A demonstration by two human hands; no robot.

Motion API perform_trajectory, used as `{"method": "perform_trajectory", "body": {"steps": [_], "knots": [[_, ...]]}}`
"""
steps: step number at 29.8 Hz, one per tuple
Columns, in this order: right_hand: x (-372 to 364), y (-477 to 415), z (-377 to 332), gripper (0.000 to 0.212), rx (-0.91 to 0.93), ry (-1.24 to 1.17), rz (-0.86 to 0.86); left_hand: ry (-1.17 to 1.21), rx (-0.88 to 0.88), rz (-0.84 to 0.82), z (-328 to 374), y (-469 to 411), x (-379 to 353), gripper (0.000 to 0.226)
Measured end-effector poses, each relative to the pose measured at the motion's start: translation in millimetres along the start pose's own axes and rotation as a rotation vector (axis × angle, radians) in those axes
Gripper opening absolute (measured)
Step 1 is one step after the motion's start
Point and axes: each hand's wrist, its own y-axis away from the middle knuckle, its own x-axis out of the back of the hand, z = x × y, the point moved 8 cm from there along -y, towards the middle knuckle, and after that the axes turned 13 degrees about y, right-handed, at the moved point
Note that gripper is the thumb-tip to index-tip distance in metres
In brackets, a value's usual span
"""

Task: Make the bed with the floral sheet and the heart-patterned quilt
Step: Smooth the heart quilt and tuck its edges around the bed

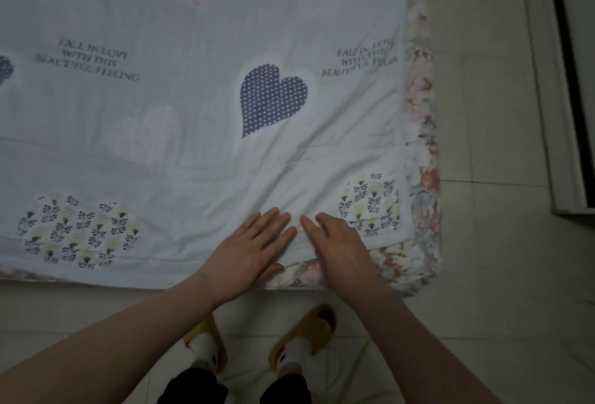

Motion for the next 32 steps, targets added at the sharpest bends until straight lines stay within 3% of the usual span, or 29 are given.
{"method": "perform_trajectory", "body": {"steps": [7, 10, 14, 18, 27, 32], "knots": [[-7.0, 21.7, 85.8, 0.097, -0.162, 0.134, -0.140, -0.005, -0.032, -0.056, 16.0, -32.6, -22.9, 0.065], [-6.3, 15.3, 108.3, 0.085, -0.116, 0.157, -0.085, -0.019, -0.059, -0.028, 18.4, -41.9, -29.0, 0.054], [-11.2, 6.6, 130.3, 0.053, -0.076, 0.189, -0.104, 0.010, -0.103, -0.018, 21.7, -48.0, -32.7, 0.052], [-26.1, 39.2, 144.0, 0.044, -0.078, 0.156, -0.093, 0.026, -0.187, -0.063, 51.1, -47.0, -54.6, 0.048], [-57.1, 132.1, 156.9, 0.046, -0.224, 0.089, -0.084, -0.010, -0.290, -0.107, 94.4, -49.6, -85.9, 0.064], [-66.5, 141.9, 149.4, 0.065, -0.293, 0.047, -0.116, -0.139, -0.296, -0.202, 88.1, -55.1, -100.4, 0.050]]}}
